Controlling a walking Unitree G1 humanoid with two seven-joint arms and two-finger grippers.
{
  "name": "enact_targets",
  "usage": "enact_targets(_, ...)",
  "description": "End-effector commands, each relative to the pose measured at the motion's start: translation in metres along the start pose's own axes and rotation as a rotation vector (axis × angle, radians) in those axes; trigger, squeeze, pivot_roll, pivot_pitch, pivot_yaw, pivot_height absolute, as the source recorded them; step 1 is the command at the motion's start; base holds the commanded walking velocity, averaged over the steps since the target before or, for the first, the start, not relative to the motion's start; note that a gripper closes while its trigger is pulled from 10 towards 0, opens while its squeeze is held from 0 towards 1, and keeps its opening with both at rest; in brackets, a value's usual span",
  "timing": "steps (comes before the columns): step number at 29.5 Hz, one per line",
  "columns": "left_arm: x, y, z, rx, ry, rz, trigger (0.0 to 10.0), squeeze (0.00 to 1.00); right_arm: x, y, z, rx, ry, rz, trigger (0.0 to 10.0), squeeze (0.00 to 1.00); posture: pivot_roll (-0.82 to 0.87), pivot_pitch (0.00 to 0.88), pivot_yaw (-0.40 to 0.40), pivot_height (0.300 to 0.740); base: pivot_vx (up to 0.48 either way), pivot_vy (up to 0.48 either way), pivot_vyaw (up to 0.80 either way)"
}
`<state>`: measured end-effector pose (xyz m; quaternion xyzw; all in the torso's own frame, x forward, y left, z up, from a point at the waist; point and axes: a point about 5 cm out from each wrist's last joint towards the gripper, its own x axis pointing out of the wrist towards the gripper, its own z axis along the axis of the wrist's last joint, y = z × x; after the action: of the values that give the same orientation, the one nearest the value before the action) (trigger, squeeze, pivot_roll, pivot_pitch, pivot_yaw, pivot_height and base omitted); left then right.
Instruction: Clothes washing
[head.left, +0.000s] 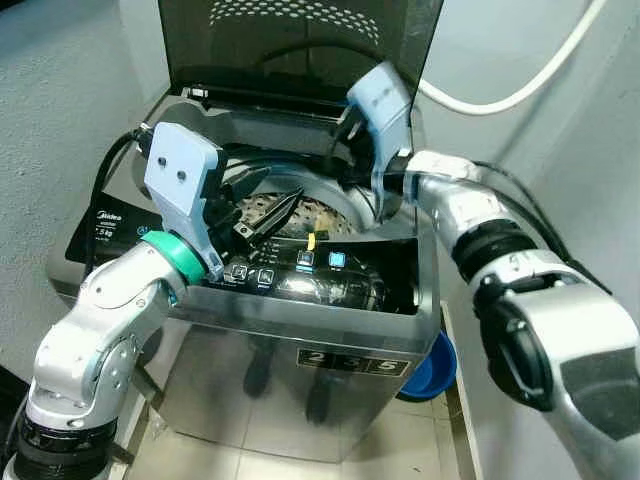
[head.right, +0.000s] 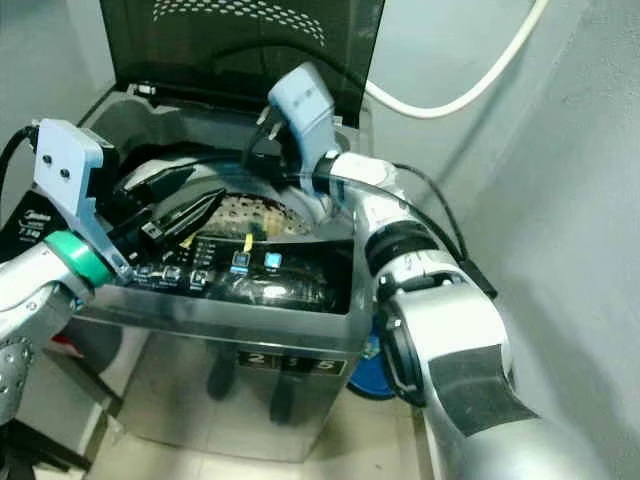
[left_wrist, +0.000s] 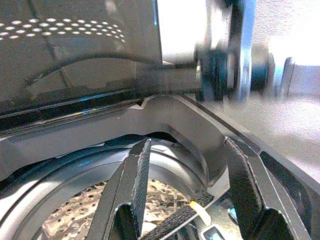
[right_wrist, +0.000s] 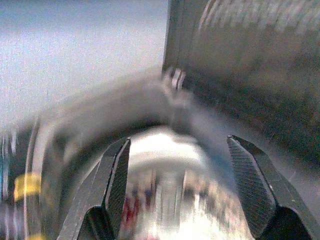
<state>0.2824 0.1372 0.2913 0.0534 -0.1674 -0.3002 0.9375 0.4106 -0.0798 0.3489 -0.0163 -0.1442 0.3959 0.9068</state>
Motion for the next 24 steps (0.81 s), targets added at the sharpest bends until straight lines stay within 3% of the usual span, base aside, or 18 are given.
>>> enact_targets(1, -0.001, -0.003, 0.0, 0.004, 0.008, -0.014, 10.0, 0.0, -0.004, 0.0, -0.014, -0.266, 0.164, 0.009, 10.0, 0.0, 0.14, 0.09, -0.017, 0.74, 0.0, 0.0, 0.0)
enact_targets(2, -0.001, -0.004, 0.0, 0.005, 0.008, -0.017, 10.0, 0.0, -0.009, 0.001, -0.033, -0.454, 0.305, 0.06, 10.0, 0.0, 0.14, 0.091, -0.016, 0.74, 0.0, 0.0, 0.0)
enact_targets(4, -0.001, -0.004, 0.0, 0.005, 0.007, -0.019, 10.0, 0.0, -0.011, 0.003, -0.04, -0.486, 0.346, 0.095, 10.0, 0.0, 0.14, 0.092, -0.016, 0.74, 0.0, 0.0, 0.0)
enact_targets(5, 0.0, -0.004, 0.001, 0.005, 0.005, -0.019, 10.0, 0.0, -0.004, 0.003, -0.013, -0.184, 0.135, 0.083, 10.0, 0.0, 0.14, 0.092, -0.014, 0.74, 0.0, 0.0, 0.0)
enact_targets(6, 0.0, -0.004, 0.001, 0.005, 0.005, -0.019, 10.0, 0.0, -0.004, 0.003, -0.013, -0.184, 0.135, 0.083, 10.0, 0.0, 0.14, 0.092, -0.014, 0.74, 0.0, 0.0, 0.0)
enact_targets(7, 0.0, -0.004, 0.001, 0.005, 0.005, -0.018, 10.0, 0.0, -0.002, 0.003, 0.005, -0.023, -0.005, 0.089, 10.0, 0.0, 0.14, 0.092, -0.014, 0.74, 0.0, 0.0, 0.0)
enact_targets(9, 0.0, -0.004, 0.001, 0.005, 0.006, -0.018, 10.0, 0.0, -0.002, 0.001, 0.012, -0.034, -0.036, 0.077, 10.0, 0.0, 0.14, 0.094, -0.013, 0.74, 0.0, 0.0, 0.0)
enact_targets(10, 0.0, -0.004, 0.001, 0.005, 0.007, -0.019, 10.0, 0.0, -0.003, -0.001, 0.014, -0.072, -0.034, 0.066, 10.0, 0.0, 0.14, 0.093, -0.013, 0.74, 0.0, 0.0, 0.0)
enact_targets(11, -0.001, -0.004, 0.001, 0.005, 0.008, -0.02, 10.0, 0.0, -0.007, -0.002, -0.001, -0.368, 0.119, 0.05, 10.0, 0.0, 0.14, 0.094, -0.013, 0.74, 0.0, 0.0, 0.0)
enact_targets(12, -0.001, -0.004, 0.001, 0.005, 0.008, -0.02, 10.0, 0.0, -0.007, -0.002, -0.001, -0.368, 0.119, 0.05, 10.0, 0.0, 0.14, 0.094, -0.013, 0.74, 0.0, 0.0, 0.0)
enact_targets(13, -0.001, -0.004, 0.001, 0.006, 0.009, -0.019, 10.0, 0.0, -0.015, -0.001, -0.025, -0.487, 0.27, 0.133, 10.0, 0.0, 0.15, 0.095, -0.015, 0.74, 0.0, 0.0, 0.0)
enact_targets(15, -0.001, -0.004, 0.001, 0.006, 0.009, -0.017, 10.0, 0.0, -0.018, 0.0, -0.03, -0.449, 0.285, 0.168, 10.0, 0.0, 0.15, 0.095, -0.015, 0.74, 0.0, 0.0, 0.0)
enact_targets(17, -0.001, -0.004, 0.001, 0.005, 0.009, -0.016, 10.0, 0.0, -0.014, -0.006, 0.005, -0.162, 0.013, 0.101, 10.0, 0.0, 0.15, 0.095, -0.017, 0.74, 0.0, 0.0, 0.0)
enact_targets(19, -0.002, -0.004, 0.0, 0.005, 0.012, -0.014, 10.0, 0.0, -0.017, -0.011, 0.01, -0.227, -0.005, 0.052, 10.0, 0.0, 0.15, 0.096, -0.013, 0.74, 0.0, 0.0, 0.0)
enact_targets(20, -0.002, -0.004, 0.0, 0.006, 0.014, -0.013, 10.0, 0.0, -0.019, -0.011, 0.0, -0.406, 0.096, 0.044, 10.0, 0.0, 0.15, 0.096, -0.013, 0.74, 0.0, 0.0, 0.0)
enact_targets(22, -0.002, -0.004, 0.0, 0.005, 0.013, -0.013, 10.0, 0.0, -0.022, -0.012, -0.001, -0.323, 0.073, 0.06, 10.0, 0.0, 0.15, 0.097, -0.013, 0.74, 0.0, 0.0, 0.0)
enact_targets(24, -0.002, -0.004, 0.001, 0.007, 0.013, -0.013, 10.0, 0.0, -0.025, -0.014, 0.02, -0.181, -0.122, 0.065, 10.0, 0.0, 0.15, 0.098, -0.011, 0.74, 0.0, 0.0, 0.0)
